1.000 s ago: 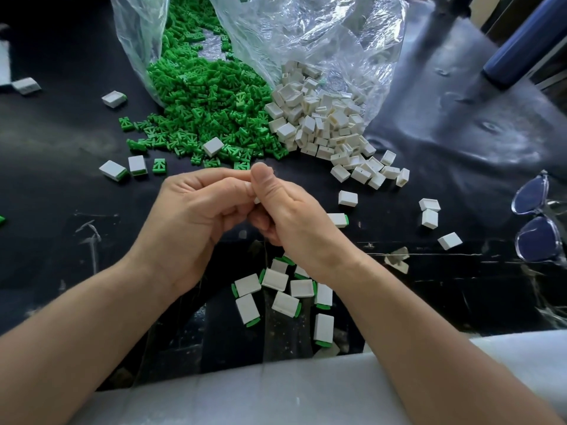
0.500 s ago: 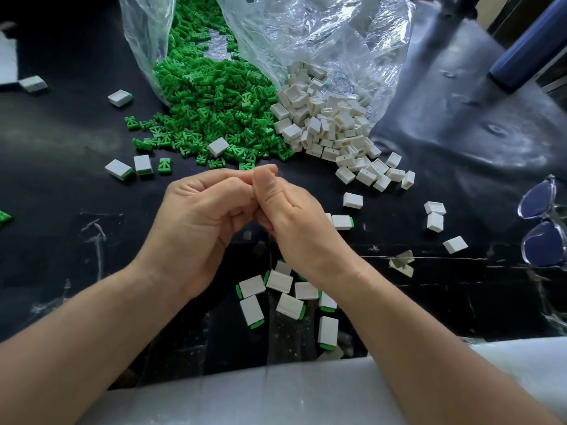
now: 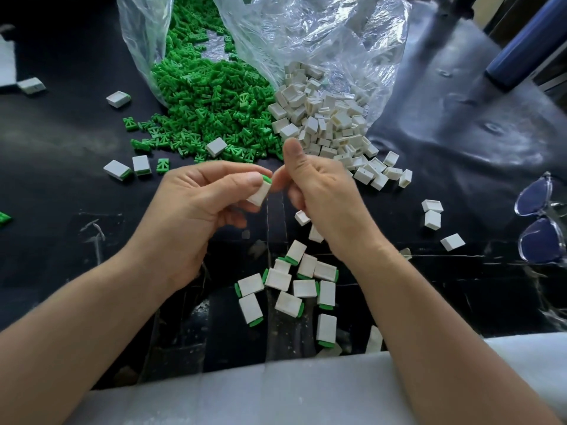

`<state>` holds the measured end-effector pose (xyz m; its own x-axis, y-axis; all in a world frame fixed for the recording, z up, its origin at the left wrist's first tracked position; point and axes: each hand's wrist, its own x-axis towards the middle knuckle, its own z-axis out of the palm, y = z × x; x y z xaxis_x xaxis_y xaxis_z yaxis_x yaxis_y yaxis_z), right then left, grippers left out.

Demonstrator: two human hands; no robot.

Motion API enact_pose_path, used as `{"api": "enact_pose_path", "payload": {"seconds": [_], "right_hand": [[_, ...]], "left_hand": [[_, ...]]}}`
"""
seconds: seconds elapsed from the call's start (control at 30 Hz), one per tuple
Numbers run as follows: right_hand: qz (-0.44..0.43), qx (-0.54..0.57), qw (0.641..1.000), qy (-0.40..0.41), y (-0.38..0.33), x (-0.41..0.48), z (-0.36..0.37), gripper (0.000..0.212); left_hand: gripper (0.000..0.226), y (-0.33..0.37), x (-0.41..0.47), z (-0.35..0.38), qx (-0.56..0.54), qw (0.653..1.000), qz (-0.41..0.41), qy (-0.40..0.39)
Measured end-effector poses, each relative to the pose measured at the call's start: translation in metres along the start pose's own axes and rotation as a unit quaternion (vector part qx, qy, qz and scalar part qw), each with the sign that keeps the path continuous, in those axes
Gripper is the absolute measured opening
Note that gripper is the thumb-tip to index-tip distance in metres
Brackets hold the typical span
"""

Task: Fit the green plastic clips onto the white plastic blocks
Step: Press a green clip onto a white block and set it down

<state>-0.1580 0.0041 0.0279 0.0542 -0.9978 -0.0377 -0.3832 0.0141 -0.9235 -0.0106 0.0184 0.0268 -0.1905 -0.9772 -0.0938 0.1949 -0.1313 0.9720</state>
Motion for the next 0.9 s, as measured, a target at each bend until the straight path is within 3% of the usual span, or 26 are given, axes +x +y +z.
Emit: {"api": "enact_pose_path", "payload": {"seconds": [0.2,0.3,0.47,0.7,0.9], "right_hand": [[0.010,-0.089,0.992,0.083,0.010,0.013,-0.010,0.029],[-0.008,-0.188,0.976,0.108,0.016,0.017,-0.010,0.015],[-0.037,-0.303,0.942,0.141,0.019,0.023,-0.011,0.037],[-0.085,-0.359,0.922,0.113,0.005,0.037,-0.004,0.041],[-0.078,-0.425,0.901,-0.030,-0.011,0.069,-0.003,0.079]], "left_hand": [[0.031,0.002,-0.010,0.007,0.115,0.985,-0.027,-0.126],[0.034,0.002,-0.010,0.008,0.133,0.983,-0.024,-0.123],[0.034,0.001,-0.007,0.005,0.142,0.985,-0.022,-0.099],[0.025,-0.003,-0.006,0.009,0.144,0.985,-0.032,-0.093],[0.025,-0.004,-0.004,0.008,0.137,0.987,-0.032,-0.082]]}}
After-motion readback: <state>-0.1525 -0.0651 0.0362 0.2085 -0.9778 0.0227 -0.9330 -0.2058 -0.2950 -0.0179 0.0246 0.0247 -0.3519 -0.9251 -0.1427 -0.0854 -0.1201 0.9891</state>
